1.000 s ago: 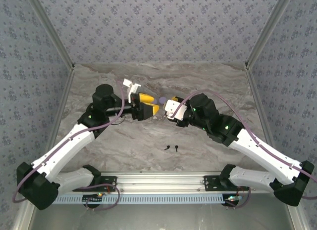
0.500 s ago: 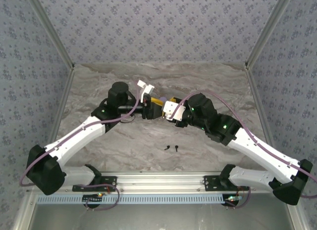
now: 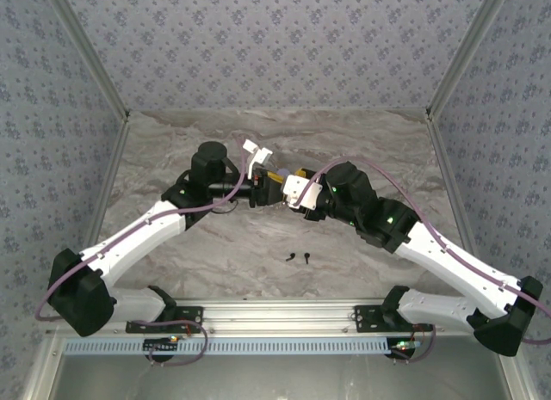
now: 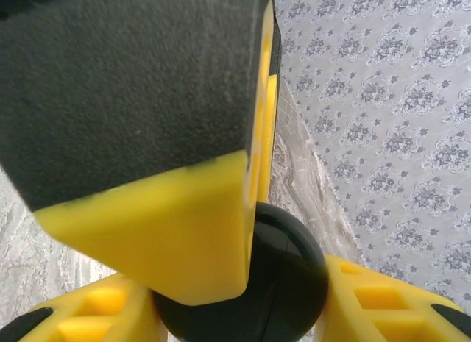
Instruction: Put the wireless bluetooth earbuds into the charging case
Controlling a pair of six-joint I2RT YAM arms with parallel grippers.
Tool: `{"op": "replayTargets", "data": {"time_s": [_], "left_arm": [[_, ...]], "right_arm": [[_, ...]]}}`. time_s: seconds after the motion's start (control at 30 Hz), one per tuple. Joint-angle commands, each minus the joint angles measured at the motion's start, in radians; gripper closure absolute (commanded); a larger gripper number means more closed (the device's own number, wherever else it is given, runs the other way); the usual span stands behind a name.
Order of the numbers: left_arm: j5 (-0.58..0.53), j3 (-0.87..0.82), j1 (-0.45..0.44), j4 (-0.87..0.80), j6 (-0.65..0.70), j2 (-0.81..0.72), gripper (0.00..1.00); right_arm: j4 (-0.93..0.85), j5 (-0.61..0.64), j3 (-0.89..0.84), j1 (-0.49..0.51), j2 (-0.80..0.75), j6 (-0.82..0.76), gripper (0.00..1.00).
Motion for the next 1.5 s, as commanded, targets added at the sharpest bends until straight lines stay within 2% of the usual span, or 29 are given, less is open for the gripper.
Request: {"op": "replayTargets", "data": {"time_s": [0.0, 0.1, 0.23, 0.47, 0.57, 0.7, 0.73, 0.9, 1.03, 1.2, 1.47], "left_arm": [[0.035, 0.041, -0.01, 0.004, 0.02, 0.0, 0.68], [0.038, 0.043, -0.013, -0.002, 0.026, 0.003, 0.72], [0.035, 0.044, -0.015, -0.007, 0.034, 0.006, 0.84], [0.0, 0.037, -0.015, -0.008, 0.054, -0.002, 0.87], [-0.035, 0.02, -0.015, 0.024, 0.066, -0.014, 0.9], [-0.088, -0.037, -0.015, 0.154, 0.079, -0.04, 0.95], [-0.105, -0.057, -0.016, 0.195, 0.085, -0.048, 0.96], [-0.169, -0.131, -0.018, 0.381, 0.124, -0.073, 0.97], [-0.189, -0.183, -0.021, 0.519, 0.139, -0.079, 0.98], [-0.19, -0.219, -0.032, 0.588, 0.155, -0.08, 1.0], [-0.192, -0.213, -0.052, 0.556, 0.19, -0.08, 1.0]], "right_arm": [[0.0, 0.021, 0.041, -0.012, 0.011, 0.006, 0.52], [-0.004, 0.008, 0.048, -0.012, 0.015, 0.011, 0.51], [-0.015, 0.003, 0.054, -0.013, 0.02, 0.016, 0.49], [-0.054, -0.026, 0.061, -0.04, -0.003, 0.06, 0.31], [-0.067, -0.09, 0.048, -0.079, -0.042, 0.102, 0.19], [-0.047, -0.272, -0.004, -0.166, -0.123, 0.187, 0.02], [-0.023, -0.337, -0.025, -0.2, -0.15, 0.229, 0.0], [0.197, -0.648, -0.141, -0.385, -0.237, 0.502, 0.0], [0.347, -0.749, -0.183, -0.466, -0.218, 0.718, 0.0], [0.393, -0.753, -0.177, -0.469, -0.157, 0.792, 0.0], [0.402, -0.722, -0.154, -0.464, -0.076, 0.803, 0.0]]}}
